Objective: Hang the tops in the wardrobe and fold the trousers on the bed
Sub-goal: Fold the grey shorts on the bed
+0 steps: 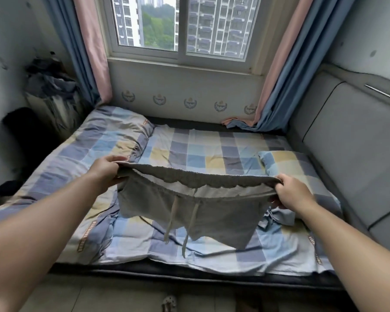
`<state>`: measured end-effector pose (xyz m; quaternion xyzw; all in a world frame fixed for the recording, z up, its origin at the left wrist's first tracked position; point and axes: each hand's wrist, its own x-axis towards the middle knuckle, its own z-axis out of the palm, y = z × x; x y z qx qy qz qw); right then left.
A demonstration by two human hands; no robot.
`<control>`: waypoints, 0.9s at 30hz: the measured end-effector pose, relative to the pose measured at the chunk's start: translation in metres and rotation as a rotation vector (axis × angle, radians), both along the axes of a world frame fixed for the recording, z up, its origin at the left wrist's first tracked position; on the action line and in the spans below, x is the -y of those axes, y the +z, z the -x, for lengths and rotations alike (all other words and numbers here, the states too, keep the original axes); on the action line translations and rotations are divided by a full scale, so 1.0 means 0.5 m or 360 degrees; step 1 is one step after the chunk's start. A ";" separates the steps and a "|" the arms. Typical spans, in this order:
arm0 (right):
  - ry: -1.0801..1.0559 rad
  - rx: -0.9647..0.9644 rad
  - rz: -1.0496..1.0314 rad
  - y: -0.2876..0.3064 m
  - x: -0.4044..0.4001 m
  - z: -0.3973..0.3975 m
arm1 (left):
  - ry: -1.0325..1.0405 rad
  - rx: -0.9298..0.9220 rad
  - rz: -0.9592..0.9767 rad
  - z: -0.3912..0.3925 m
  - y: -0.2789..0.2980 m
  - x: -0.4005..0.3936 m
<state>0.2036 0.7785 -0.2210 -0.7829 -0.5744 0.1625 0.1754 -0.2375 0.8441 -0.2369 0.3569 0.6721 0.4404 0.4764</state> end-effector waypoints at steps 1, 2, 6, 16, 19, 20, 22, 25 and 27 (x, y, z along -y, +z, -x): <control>-0.0032 -0.0160 -0.0022 0.004 0.007 0.003 | -0.0002 0.0094 -0.0018 -0.005 0.001 0.018; -0.0077 -0.0336 -0.0046 0.006 0.008 0.003 | -0.0007 0.0176 -0.0040 -0.008 0.003 0.028; -0.0305 -0.0867 -0.0136 0.033 0.017 -0.009 | -0.0108 0.0258 -0.0052 -0.004 0.027 0.065; -0.0535 -0.1254 0.0030 -0.037 -0.041 -0.010 | -0.0504 -0.1177 0.0065 0.037 -0.034 -0.006; -0.0703 -0.1379 0.0136 -0.097 -0.097 0.015 | -0.0476 -0.0881 0.0167 0.043 -0.095 -0.060; -0.0759 -0.1410 0.0164 -0.121 -0.117 0.023 | -0.0456 -0.0759 0.0211 0.047 -0.119 -0.079; -0.0870 -0.1449 0.0200 -0.179 -0.162 0.042 | -0.0403 -0.0490 0.0347 0.060 -0.175 -0.118; -0.0999 -0.1451 0.0272 -0.277 -0.236 0.076 | -0.0324 -0.0153 0.0538 0.074 -0.260 -0.180; -0.1075 -0.1497 0.0328 -0.333 -0.287 0.101 | -0.0247 -0.0013 0.0628 0.079 -0.313 -0.236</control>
